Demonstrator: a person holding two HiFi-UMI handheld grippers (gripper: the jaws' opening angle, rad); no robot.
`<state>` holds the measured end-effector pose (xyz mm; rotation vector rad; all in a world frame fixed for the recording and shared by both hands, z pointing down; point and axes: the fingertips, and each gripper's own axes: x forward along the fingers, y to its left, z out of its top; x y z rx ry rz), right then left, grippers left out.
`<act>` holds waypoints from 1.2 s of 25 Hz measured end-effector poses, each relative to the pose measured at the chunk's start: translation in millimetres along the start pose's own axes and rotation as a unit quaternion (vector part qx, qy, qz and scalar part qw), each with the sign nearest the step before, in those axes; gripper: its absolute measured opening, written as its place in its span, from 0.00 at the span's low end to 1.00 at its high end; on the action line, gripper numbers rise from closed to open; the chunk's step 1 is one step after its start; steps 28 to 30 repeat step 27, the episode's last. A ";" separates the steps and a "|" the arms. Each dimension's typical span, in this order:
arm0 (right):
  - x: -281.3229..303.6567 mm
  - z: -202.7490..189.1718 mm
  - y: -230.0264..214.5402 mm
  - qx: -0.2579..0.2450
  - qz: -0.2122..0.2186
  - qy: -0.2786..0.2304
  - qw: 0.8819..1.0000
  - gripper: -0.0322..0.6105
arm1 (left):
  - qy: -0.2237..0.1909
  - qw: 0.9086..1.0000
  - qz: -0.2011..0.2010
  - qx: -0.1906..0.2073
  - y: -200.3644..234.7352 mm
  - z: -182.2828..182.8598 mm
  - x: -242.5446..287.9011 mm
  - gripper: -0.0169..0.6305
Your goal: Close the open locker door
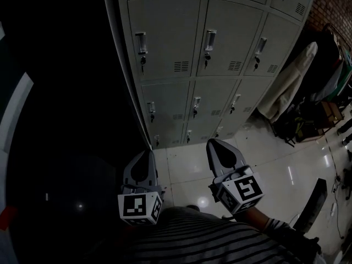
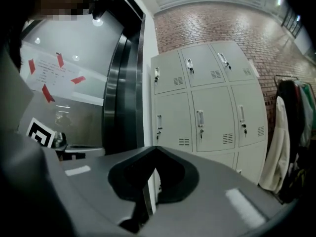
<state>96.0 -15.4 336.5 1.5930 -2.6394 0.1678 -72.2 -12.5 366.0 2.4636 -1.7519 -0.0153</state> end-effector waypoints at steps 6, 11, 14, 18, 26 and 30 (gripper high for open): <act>-5.0 -4.0 -1.7 -0.002 0.004 0.004 1.000 0.05 | 0.011 1.000 -0.003 -0.001 -15.6 -10.5 -5.3 0.03; 1.8 -3.2 1.6 -0.005 0.019 0.010 1.000 0.05 | 0.013 1.000 -0.001 0.002 -18.9 -9.4 -5.5 0.03; 4.9 -5.3 5.1 -0.003 0.027 0.012 1.000 0.05 | 0.014 1.000 0.002 0.001 -19.3 -9.5 -7.0 0.03; 4.5 -6.7 7.3 -0.012 0.030 0.015 0.999 0.05 | 0.009 1.000 0.003 -0.003 -22.5 -8.1 -7.5 0.03; -0.3 -5.9 17.4 -0.023 0.041 0.016 0.999 0.05 | 0.008 1.000 0.000 -0.010 -27.7 -12.1 -13.4 0.03; -0.5 -5.7 18.6 -0.023 0.041 0.017 0.999 0.05 | 0.008 1.000 0.000 -0.010 -27.8 -12.3 -13.9 0.03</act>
